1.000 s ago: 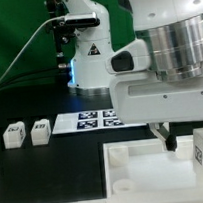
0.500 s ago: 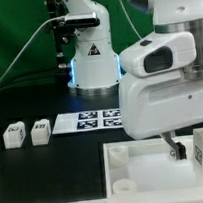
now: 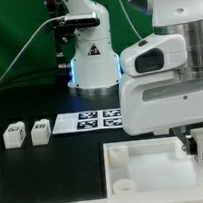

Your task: Assemble one leg

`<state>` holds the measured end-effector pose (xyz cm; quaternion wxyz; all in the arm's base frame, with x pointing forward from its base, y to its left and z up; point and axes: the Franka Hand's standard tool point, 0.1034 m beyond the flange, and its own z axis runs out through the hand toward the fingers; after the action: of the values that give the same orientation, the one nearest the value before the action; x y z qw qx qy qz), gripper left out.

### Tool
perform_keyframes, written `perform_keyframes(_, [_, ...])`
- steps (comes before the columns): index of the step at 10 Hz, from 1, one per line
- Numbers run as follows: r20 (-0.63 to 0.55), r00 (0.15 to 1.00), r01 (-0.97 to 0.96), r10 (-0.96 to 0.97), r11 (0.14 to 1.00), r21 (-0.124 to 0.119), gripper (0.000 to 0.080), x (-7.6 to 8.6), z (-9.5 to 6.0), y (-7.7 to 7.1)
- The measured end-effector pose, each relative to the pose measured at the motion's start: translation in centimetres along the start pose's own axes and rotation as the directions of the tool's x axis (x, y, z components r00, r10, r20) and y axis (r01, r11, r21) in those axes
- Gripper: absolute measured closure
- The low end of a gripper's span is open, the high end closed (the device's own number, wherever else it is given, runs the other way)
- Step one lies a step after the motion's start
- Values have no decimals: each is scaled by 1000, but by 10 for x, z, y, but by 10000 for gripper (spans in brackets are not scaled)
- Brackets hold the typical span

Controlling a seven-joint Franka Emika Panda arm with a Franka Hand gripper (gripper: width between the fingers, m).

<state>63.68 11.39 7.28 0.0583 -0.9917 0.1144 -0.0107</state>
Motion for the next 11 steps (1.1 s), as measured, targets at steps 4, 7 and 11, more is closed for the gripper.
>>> perform_keyframes(4, [14, 635, -772, 772, 635, 9, 509, 0, 1, 6])
perform_keyframes(7, [46, 298, -954, 953, 299, -18, 508, -2, 1, 5])
perform_keyframes(11, [47, 393, -919, 918, 394, 0, 404, -3, 2, 4])
